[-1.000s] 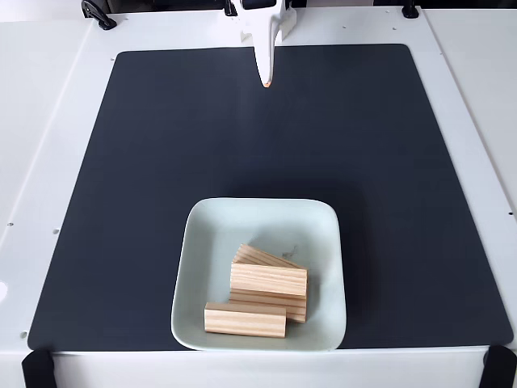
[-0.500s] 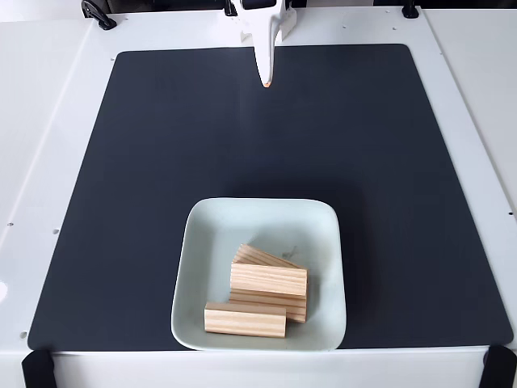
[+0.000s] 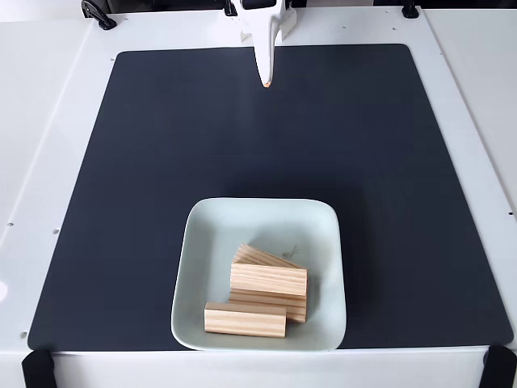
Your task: Pick up the wooden block and place them on the plate.
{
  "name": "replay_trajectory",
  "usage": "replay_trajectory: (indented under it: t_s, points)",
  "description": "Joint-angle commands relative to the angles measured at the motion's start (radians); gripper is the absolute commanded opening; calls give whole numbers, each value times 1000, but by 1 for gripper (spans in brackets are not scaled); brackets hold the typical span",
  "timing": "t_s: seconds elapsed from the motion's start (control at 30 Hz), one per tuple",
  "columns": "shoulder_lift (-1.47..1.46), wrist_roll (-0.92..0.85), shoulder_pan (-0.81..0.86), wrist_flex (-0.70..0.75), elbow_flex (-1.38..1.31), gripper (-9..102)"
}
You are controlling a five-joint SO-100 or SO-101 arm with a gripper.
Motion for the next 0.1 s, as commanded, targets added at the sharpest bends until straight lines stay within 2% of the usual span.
replay_trajectory:
  t_s: [0.0, 0.07]
  points:
    - [3, -14, -6, 5, -5, 3]
    - [3, -14, -6, 5, -5, 3]
